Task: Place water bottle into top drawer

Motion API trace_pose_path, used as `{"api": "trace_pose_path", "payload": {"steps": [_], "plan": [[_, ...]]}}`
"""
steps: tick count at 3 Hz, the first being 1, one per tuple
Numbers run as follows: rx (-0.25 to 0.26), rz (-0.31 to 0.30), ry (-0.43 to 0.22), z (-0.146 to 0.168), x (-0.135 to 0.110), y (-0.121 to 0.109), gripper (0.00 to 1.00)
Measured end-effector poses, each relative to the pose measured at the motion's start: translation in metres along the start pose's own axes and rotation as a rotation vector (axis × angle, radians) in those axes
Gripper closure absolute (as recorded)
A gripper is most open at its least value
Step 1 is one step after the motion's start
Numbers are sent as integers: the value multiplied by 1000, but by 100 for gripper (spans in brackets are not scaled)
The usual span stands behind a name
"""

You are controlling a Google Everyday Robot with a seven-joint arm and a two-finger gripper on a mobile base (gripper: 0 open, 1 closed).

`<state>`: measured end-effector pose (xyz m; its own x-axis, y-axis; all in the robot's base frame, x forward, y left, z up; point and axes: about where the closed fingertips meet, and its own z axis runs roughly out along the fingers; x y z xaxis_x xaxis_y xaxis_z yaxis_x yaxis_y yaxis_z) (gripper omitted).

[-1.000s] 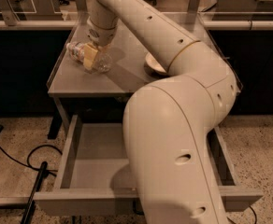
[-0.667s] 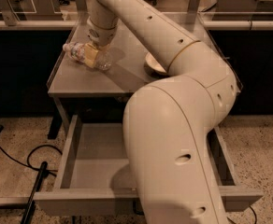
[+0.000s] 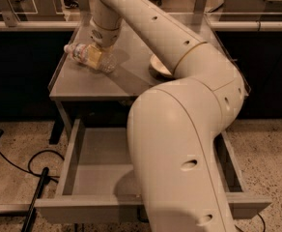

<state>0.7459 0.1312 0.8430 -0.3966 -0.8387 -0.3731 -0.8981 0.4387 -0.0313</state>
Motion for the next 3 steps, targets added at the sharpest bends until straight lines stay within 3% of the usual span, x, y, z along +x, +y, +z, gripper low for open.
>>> {"api": "trace_pose_path", "payload": {"steps": [2,3], "plan": [[38,-48,3,-47,25,17,100],[38,-86,48,-71,49,43,100]]}}
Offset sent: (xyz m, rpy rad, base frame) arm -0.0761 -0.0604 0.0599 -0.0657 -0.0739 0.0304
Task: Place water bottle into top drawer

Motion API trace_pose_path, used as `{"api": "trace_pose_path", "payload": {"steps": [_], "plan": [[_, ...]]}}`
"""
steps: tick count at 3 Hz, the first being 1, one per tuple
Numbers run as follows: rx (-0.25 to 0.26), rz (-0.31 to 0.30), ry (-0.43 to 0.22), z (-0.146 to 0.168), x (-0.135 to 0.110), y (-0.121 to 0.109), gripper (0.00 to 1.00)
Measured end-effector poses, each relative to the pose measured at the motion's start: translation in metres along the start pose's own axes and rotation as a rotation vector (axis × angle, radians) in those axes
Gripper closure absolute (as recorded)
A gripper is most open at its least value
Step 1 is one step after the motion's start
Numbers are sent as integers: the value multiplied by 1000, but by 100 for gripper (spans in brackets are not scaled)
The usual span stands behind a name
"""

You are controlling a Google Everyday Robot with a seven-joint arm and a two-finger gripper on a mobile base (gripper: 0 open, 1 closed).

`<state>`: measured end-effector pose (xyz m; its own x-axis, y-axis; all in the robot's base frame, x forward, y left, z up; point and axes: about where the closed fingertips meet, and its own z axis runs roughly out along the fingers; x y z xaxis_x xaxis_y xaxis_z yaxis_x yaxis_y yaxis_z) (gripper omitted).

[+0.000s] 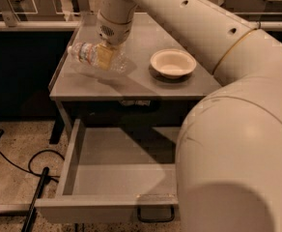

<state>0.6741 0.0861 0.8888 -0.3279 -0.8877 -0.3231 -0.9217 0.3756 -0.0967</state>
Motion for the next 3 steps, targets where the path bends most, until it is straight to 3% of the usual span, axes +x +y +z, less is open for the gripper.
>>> {"api": "trace_pose_path", "payload": {"steps": [1,2,3], "plan": [[0,0,0,0,0,0,100],[-9,30,9,-11,14,22,100],[-32,109,5,-42,41,77,100]]}}
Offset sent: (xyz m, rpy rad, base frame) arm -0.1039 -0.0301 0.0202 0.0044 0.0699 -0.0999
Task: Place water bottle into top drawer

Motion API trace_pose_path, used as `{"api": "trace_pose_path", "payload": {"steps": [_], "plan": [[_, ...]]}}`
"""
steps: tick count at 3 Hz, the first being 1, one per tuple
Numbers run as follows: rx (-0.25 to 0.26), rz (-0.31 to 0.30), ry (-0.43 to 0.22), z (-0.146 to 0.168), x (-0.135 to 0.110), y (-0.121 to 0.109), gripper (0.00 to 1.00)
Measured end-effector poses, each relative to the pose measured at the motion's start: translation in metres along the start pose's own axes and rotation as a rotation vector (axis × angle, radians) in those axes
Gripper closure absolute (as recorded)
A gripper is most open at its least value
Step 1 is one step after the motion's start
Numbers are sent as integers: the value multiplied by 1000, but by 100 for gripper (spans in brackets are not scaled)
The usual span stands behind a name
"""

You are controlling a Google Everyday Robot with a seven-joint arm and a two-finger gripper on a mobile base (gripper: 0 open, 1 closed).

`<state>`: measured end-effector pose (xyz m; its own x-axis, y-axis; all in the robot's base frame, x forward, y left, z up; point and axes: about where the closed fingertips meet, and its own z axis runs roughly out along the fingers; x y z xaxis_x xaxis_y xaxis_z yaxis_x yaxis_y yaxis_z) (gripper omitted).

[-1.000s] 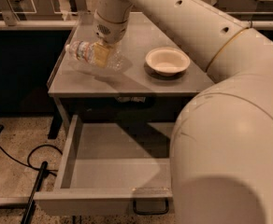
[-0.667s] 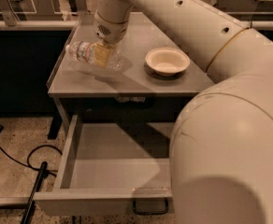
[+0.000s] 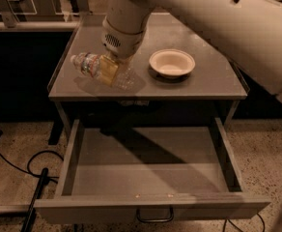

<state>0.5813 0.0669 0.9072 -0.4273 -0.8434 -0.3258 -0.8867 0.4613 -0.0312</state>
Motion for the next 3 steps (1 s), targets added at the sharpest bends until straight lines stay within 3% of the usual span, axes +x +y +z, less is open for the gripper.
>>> {"api": "trace_pose_path", "payload": {"steps": [1,3], "plan": [[-36,52,9,-19,39,49,100],[-45,76,16,-16,53,58,100]]}}
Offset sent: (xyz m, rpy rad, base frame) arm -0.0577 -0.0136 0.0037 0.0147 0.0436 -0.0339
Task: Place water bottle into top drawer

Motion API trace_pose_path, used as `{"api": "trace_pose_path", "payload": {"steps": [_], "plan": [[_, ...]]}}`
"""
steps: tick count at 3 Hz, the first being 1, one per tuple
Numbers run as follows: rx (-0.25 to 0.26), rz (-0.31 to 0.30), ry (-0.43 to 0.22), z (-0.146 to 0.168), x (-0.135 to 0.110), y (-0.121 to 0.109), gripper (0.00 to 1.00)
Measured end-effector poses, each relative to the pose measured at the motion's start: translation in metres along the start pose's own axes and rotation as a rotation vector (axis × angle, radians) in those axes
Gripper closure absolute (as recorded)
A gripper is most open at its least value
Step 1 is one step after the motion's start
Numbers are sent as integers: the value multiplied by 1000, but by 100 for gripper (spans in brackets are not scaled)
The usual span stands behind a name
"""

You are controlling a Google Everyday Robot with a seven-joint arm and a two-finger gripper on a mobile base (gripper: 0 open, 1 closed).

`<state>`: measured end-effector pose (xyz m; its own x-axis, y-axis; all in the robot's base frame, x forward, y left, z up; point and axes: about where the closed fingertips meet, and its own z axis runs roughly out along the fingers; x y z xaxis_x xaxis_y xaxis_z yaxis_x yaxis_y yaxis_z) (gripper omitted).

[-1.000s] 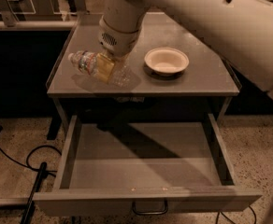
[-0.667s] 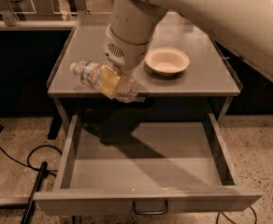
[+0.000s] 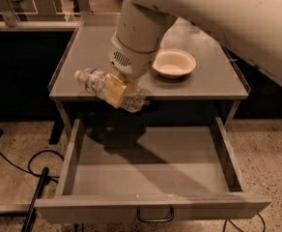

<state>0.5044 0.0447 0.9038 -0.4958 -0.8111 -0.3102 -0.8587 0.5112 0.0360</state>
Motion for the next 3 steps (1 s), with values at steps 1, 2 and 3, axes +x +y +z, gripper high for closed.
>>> {"api": "trace_pose_path", "payload": {"steps": [1,2,3], "plan": [[-52,41,72,10,38,22,100],[-109,117,167,38,79,34,100],[-112,120,177,41,83,36,100]]}}
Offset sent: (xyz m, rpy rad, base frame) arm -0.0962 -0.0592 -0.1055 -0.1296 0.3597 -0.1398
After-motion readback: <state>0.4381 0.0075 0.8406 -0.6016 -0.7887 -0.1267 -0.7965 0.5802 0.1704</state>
